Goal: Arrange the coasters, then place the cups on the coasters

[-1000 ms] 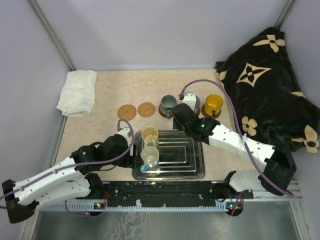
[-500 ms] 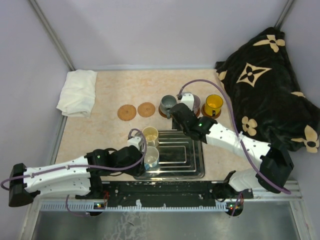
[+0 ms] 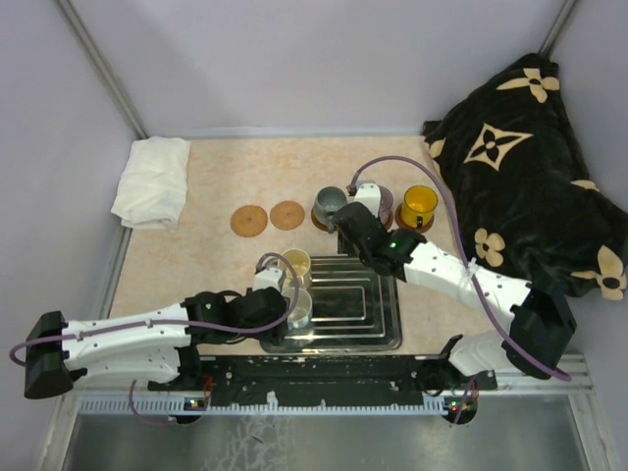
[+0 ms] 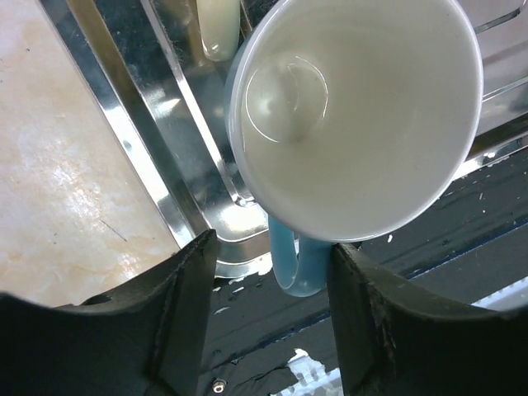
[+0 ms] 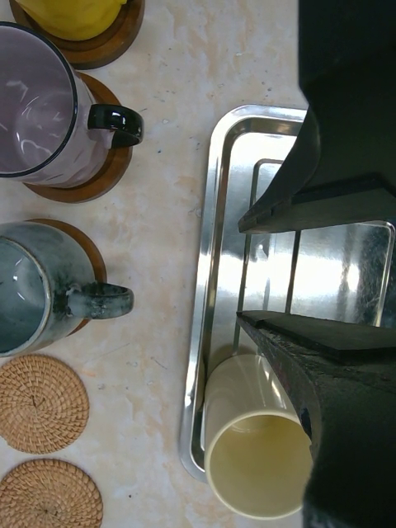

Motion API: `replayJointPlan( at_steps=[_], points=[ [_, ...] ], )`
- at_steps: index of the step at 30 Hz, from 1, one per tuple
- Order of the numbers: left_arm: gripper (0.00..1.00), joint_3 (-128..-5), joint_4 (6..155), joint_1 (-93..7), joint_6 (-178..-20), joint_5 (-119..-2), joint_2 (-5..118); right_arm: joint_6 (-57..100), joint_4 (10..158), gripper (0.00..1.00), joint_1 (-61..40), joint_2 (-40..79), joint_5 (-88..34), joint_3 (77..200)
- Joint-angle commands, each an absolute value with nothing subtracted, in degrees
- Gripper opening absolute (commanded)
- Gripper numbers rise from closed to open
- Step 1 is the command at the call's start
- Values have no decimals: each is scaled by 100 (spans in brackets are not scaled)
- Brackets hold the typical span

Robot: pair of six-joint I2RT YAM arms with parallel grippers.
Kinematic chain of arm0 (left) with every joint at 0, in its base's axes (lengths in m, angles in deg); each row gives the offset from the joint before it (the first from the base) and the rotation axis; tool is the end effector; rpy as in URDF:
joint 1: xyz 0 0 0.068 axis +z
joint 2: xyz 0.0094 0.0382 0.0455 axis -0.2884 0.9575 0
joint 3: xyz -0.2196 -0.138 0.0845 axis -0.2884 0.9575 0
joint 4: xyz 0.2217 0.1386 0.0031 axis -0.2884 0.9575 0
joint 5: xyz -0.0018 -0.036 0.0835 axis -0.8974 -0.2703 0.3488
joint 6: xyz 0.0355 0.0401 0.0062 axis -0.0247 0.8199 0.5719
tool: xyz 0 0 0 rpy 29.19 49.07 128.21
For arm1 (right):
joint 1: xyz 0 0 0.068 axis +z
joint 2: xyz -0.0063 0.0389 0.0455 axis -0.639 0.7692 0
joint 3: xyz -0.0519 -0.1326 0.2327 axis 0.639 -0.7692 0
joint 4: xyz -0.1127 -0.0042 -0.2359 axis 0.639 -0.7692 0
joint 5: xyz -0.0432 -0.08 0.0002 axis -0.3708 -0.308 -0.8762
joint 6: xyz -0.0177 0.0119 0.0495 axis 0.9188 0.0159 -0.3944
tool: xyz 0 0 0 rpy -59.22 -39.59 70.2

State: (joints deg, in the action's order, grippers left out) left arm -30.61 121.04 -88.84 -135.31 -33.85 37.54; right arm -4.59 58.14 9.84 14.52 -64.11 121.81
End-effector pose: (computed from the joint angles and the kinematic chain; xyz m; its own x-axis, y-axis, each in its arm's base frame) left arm 0.0662 -0.1682 0.2137 -0.8046 0.2146 -0.5537 0.3809 0.9018 -0.2040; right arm 0.1986 0.2064 0.2826 -0.6119 0.0189 -0.7907 -0.1224 0.9854 0.1182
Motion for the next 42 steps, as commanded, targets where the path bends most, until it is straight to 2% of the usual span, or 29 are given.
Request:
replayJointPlan(
  at_steps=[1, 12, 15, 18, 32, 36, 42],
  points=[
    [60, -3209, 11980, -8928, -13452, -3148, 3763, -436, 6014, 43, 911, 1366, -6472, 12236],
    [62, -3235, 11803, -8932, -13314, -3207, 3963, -443, 6058, 43, 904, 1349, -6447, 12191],
    [49, -3235, 11762, -8927, -13277, -3262, 4014, -447, 6052, 43, 909, 1349, -6453, 12184],
    [28, -3226, 11738, -8927, -13292, -3274, 4037, -442, 6065, 43, 908, 1349, -6440, 12167],
    [5, -3098, 12022, -9294, -13484, -3678, 3759, -494, 6123, 41, 912, 1339, -6374, 12077],
    [1, -3431, 12511, -9638, -13664, -3310, 3693, -502, 6188, 39, 913, 1374, -6337, 12069],
    [0, -4617, 13089, -9745, -13418, -2248, 3682, -476, 6316, 37, 907, 1192, -6605, 11955]
  ],
)
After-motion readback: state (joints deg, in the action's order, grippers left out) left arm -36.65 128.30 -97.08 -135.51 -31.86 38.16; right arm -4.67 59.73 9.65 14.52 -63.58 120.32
